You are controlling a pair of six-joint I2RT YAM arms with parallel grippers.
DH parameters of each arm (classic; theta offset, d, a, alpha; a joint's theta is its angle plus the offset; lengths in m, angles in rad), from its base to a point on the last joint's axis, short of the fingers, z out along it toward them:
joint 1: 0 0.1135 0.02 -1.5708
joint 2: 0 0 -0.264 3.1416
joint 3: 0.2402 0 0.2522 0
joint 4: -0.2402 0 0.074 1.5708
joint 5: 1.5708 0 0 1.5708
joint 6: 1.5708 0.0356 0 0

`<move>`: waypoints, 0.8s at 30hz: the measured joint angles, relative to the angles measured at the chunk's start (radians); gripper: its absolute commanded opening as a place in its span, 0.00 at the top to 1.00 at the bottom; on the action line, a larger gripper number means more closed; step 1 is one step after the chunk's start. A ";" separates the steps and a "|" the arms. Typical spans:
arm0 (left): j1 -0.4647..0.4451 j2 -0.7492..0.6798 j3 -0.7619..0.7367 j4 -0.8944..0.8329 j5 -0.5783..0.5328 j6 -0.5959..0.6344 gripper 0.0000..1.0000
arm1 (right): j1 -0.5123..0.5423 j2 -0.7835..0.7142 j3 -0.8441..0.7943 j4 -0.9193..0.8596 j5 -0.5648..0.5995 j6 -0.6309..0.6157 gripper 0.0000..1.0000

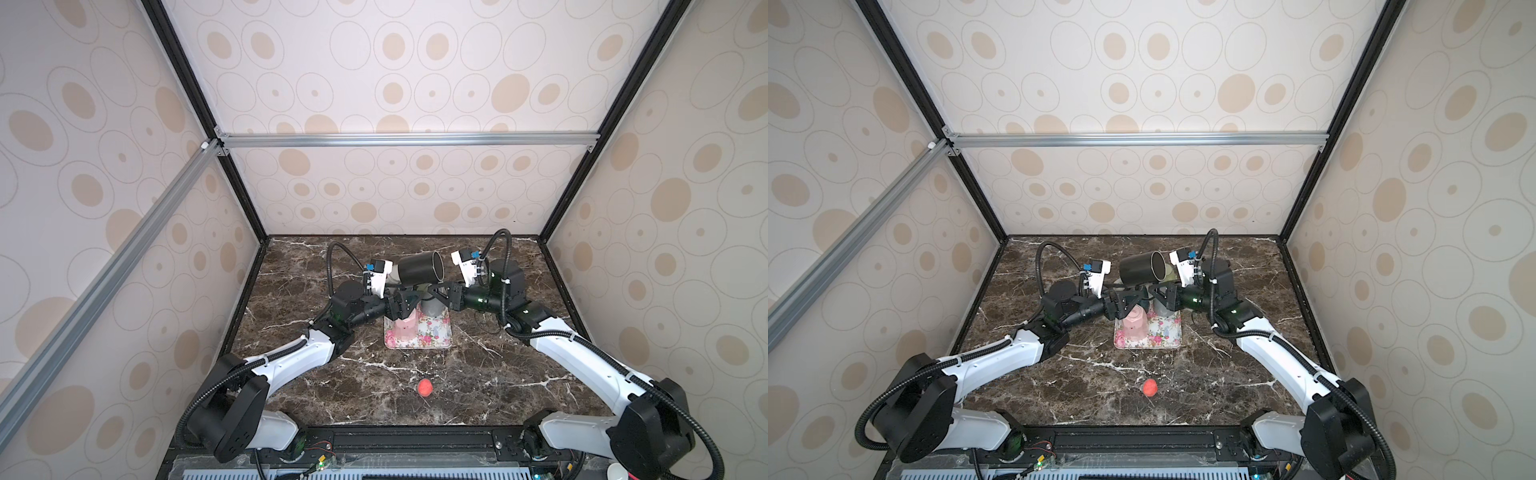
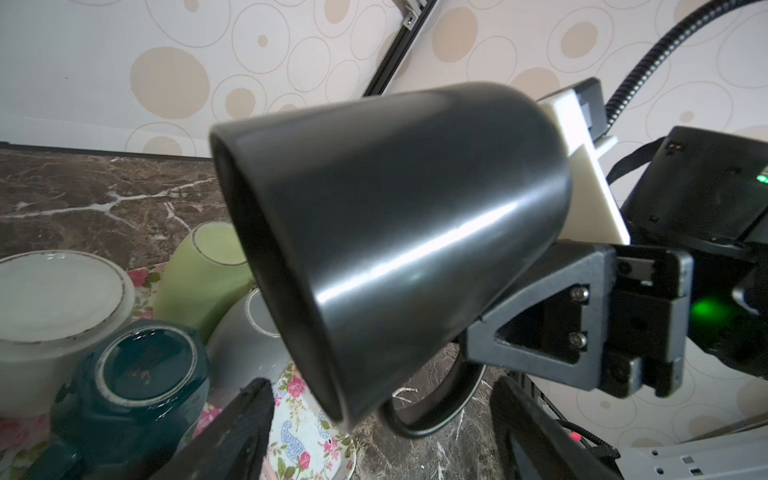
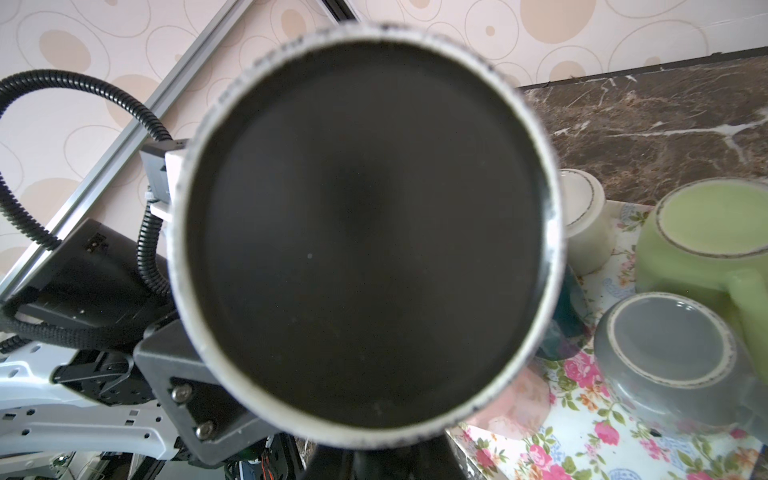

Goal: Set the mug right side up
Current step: 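Carry the black mug toward the left gripper while the left gripper rises to meet it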

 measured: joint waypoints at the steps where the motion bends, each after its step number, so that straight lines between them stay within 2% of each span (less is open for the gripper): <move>1: 0.000 0.005 0.003 0.011 0.008 -0.007 0.23 | 0.000 0.000 -0.006 0.016 -0.006 0.003 1.00; 7: 0.002 0.035 0.004 0.055 0.013 -0.045 0.29 | -0.008 -0.001 -0.034 0.066 -0.025 0.020 1.00; 13: 0.002 0.040 0.004 0.058 0.014 -0.056 0.29 | -0.010 -0.001 -0.047 0.092 -0.028 0.029 1.00; 21: 0.000 0.040 0.005 0.073 0.023 -0.067 0.16 | -0.011 -0.001 -0.047 0.108 -0.029 0.044 1.00; 24: -0.008 0.040 0.005 0.072 0.036 -0.068 0.16 | -0.011 -0.001 -0.047 0.115 -0.028 0.044 1.00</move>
